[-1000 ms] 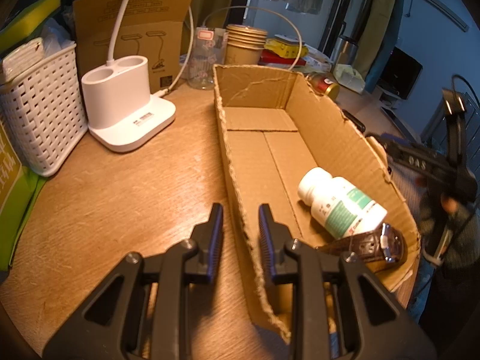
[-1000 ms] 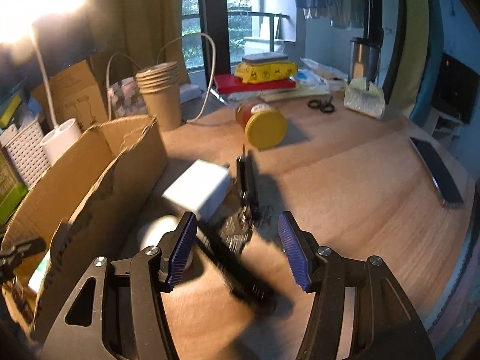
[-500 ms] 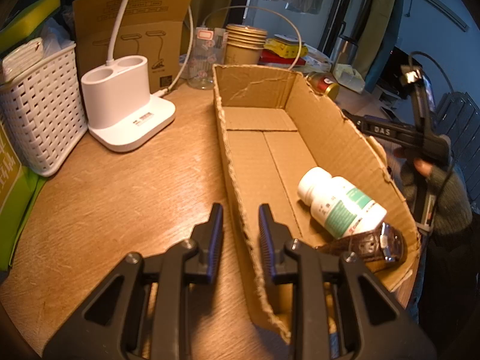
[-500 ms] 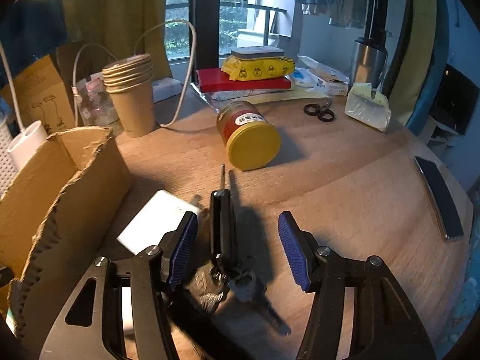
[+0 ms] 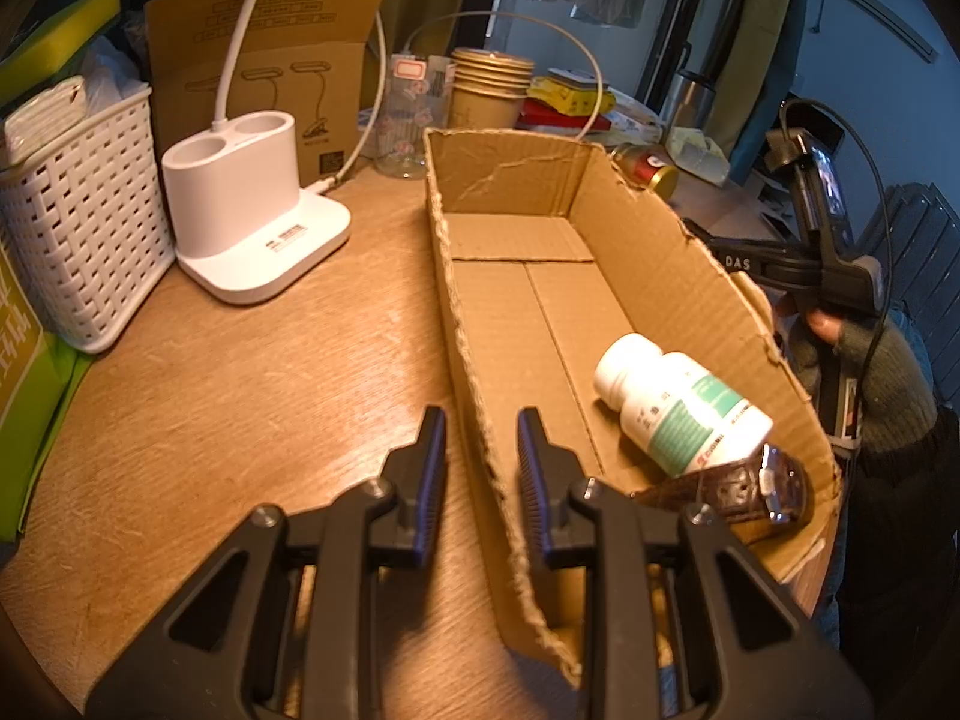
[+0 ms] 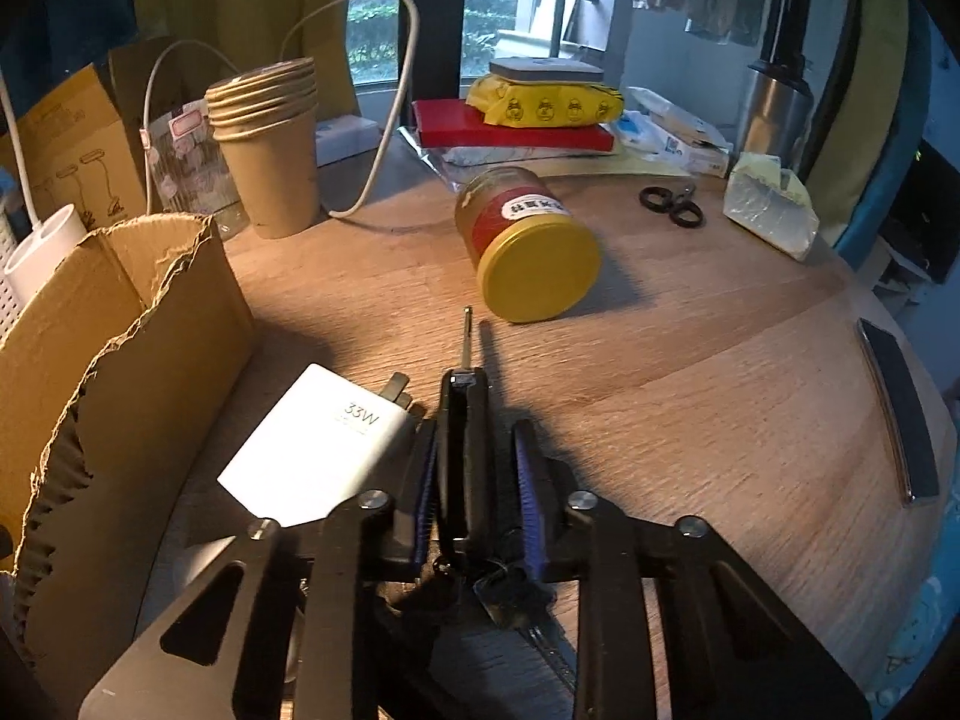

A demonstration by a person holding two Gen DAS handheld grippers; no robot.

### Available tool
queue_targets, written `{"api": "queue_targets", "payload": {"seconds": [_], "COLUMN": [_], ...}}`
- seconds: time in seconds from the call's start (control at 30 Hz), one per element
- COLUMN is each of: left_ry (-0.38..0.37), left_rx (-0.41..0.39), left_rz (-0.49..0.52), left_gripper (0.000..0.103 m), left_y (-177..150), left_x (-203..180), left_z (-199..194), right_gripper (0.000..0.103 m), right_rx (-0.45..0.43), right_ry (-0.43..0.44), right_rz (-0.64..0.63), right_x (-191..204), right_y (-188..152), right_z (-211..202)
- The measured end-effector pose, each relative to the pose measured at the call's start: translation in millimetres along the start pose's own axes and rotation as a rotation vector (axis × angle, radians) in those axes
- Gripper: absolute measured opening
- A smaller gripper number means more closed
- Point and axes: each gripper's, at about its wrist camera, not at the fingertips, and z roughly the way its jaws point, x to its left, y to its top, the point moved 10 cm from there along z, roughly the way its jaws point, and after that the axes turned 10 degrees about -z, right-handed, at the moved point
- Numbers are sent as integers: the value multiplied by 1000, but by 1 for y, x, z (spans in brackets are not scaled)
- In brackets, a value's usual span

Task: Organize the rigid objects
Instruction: 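Move the right gripper to the black car keys and grasp them, then lift the car keys with the right gripper over the cardboard box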

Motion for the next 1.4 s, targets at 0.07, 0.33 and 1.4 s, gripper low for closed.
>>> {"api": "queue_targets", "payload": {"seconds": [0.07, 0.33, 1.4], "left_ry": [0, 0, -1], "left_rx": [0, 0, 1], "left_rz": [0, -1, 0], "left_gripper": [26, 26, 26], "left_y": [0, 0, 0], "left_x": [0, 0, 0], "left_z": [0, 0, 0], "right_gripper": [18, 18, 18], "right_rx": [-5, -55, -376], "right_ry": [5, -15, 61], "right_rz": [4, -3, -153], "right_x": [0, 1, 88], "right_y": [0, 3, 45], "right_z": [-1, -15, -172]}}
